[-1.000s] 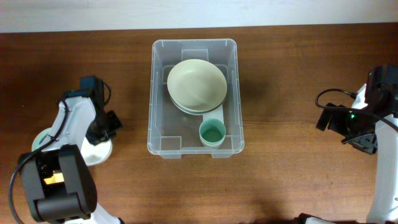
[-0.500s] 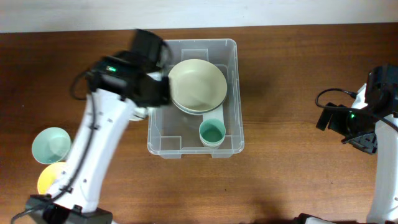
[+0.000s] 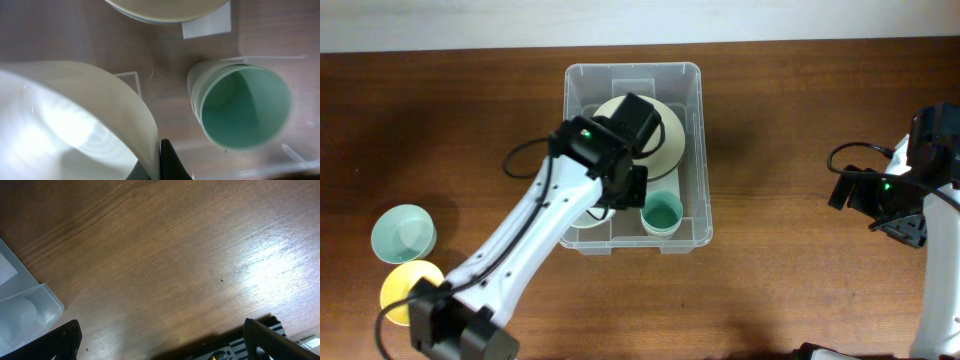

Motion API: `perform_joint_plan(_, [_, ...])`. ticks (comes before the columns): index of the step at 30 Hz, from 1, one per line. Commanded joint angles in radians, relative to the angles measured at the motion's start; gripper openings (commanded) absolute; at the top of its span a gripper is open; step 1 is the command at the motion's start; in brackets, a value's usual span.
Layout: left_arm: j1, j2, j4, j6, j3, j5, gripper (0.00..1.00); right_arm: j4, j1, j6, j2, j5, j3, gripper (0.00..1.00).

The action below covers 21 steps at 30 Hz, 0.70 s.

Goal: Pack container
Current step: 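Lift the white bowl with the left gripper and set it in the bin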

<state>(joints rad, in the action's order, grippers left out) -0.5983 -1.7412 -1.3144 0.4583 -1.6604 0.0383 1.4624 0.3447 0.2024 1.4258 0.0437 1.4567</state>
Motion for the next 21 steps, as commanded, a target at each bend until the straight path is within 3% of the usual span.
perform_joint_plan(1, [0.002, -0.039, 0.051, 0.016, 0.079, -0.060, 0.01, 0.003, 0.003, -0.004, -0.011, -0.002, 0.015, 0.99])
perform_joint_plan(9, [-0.002, -0.129, 0.102, 0.008, 0.111, -0.062, 0.01, 0.003, 0.003, -0.004, -0.011, -0.002, 0.015, 0.99])
perform_joint_plan(14, [-0.002, -0.159, 0.107, 0.008, 0.111, -0.062, 0.06, 0.003, 0.003, -0.004, -0.011, -0.002, 0.015, 0.99])
perform_joint_plan(21, [0.013, -0.156, 0.102, -0.005, 0.053, -0.061, 0.41, 0.003, 0.003, -0.005, -0.011, -0.002, 0.015, 0.99])
